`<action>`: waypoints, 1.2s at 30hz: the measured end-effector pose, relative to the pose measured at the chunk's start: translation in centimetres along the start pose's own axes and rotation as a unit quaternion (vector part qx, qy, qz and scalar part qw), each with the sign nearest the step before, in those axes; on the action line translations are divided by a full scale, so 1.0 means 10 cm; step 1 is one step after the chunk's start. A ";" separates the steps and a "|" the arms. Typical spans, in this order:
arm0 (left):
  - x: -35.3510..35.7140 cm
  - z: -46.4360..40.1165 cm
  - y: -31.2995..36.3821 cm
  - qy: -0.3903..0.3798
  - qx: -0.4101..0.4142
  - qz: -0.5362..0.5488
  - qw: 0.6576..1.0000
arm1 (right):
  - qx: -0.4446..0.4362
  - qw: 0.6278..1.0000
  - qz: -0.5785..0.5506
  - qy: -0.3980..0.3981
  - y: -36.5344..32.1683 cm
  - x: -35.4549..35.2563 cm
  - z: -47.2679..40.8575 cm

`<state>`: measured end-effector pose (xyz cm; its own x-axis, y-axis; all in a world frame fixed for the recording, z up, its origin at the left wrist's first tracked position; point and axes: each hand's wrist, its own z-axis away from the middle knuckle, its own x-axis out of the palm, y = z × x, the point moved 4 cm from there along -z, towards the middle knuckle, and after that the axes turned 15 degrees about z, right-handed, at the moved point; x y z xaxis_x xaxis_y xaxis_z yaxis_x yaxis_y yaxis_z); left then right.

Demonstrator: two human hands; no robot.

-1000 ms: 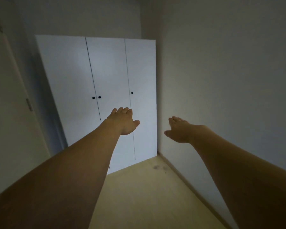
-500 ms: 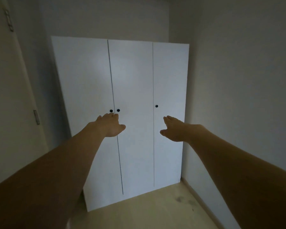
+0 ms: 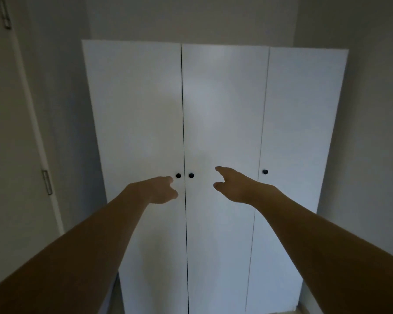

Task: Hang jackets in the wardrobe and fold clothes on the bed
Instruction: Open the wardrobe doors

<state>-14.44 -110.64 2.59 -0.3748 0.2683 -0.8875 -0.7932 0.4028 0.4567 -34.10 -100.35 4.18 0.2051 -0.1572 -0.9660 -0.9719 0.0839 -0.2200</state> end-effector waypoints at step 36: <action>0.99 -1.48 -1.11 0.349 -0.138 0.136 0.917 | -0.274 0.932 -0.226 0.072 -0.61 0.73 -2.73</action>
<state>-16.41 -125.42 -12.16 -0.7169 -0.3373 -0.6101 -0.6794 0.1420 0.7199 -29.86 -128.85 2.16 0.6285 -0.1877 -0.7549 -0.7112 -0.5316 -0.4600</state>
